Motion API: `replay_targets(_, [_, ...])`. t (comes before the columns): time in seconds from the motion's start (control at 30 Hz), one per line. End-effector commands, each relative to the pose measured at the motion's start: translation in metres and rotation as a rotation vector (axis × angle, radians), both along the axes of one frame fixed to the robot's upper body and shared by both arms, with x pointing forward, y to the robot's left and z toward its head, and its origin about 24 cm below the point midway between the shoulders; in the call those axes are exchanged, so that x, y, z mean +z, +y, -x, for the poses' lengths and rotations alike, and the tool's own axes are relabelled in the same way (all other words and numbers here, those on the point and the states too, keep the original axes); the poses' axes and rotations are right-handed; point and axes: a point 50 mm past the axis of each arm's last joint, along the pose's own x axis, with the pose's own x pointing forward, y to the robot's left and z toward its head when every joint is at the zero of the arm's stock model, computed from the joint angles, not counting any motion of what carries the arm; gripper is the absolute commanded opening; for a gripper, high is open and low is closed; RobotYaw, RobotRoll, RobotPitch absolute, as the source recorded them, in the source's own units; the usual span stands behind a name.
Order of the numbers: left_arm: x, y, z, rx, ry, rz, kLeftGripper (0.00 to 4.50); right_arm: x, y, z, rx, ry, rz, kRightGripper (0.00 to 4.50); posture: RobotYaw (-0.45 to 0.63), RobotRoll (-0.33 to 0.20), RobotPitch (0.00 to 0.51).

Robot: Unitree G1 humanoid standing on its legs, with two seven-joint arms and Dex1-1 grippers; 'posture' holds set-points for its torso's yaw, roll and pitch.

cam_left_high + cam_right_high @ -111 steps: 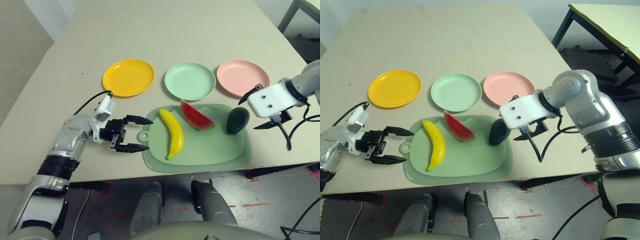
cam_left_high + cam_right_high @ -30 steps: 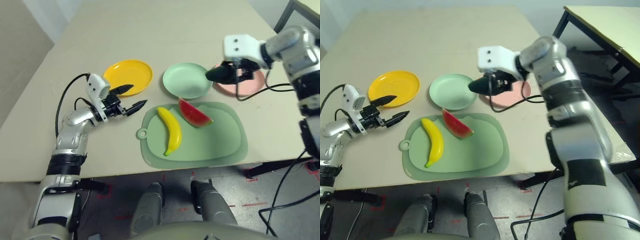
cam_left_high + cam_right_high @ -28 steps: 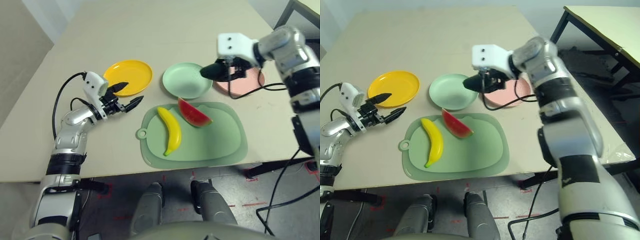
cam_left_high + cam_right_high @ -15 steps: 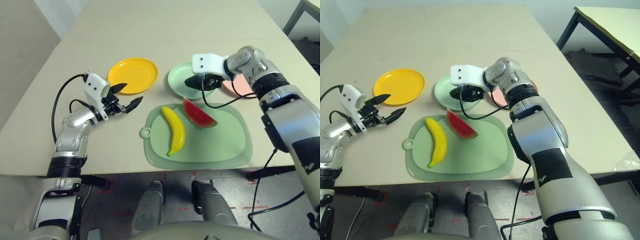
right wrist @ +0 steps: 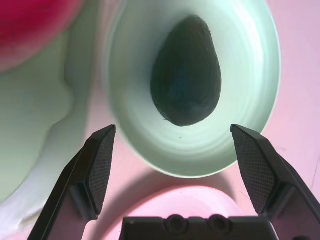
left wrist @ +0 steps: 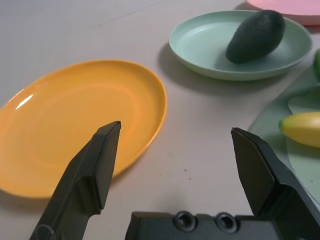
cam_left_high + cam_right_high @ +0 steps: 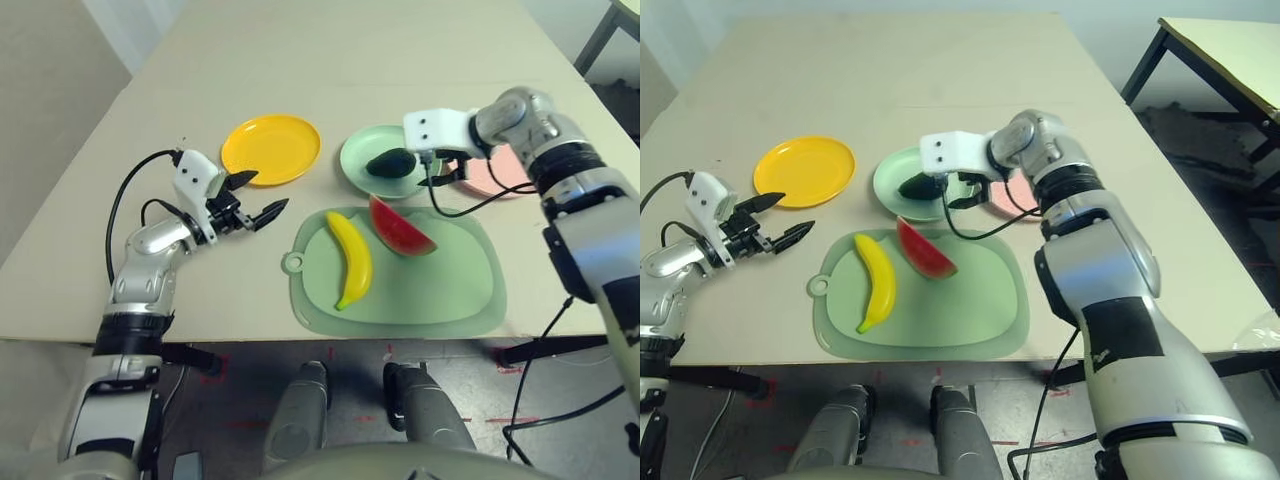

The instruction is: Place the fruits into color-matched plates.

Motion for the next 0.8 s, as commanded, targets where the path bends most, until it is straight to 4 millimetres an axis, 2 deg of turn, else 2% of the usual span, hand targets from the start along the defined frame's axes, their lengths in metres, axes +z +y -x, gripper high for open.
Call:
replay_targets(0.03, [-0.006,-0.002,0.005,-0.116,0.03,-0.03,4.5,0.011,-0.007,0.012,0.094,0.003,0.03,4.46,0.01,0.0,0.168])
replay_targets(0.23, [-0.019,-0.023,0.021,-0.456,0.114,-0.13,4.5,0.021,-0.002,0.036,0.285,-0.028,0.102,4.46,-0.02,0.0,0.167])
replay_targets(0.4, [-0.016,-0.035,0.027,-0.626,0.131,-0.057,4.5,0.019,0.012,0.058,0.527,-0.117,0.215,4.46,-0.04,0.0,0.166])
replay_targets(0.6, [-0.011,-0.037,0.034,-0.732,0.148,-0.038,4.5,0.01,0.02,0.073,0.673,-0.112,0.282,4.46,-0.02,0.0,0.17])
replay_targets(0.8, [-0.008,-0.028,0.037,-0.718,0.148,-0.048,4.5,0.01,0.029,0.072,0.707,-0.096,0.282,4.46,0.02,0.0,0.171])
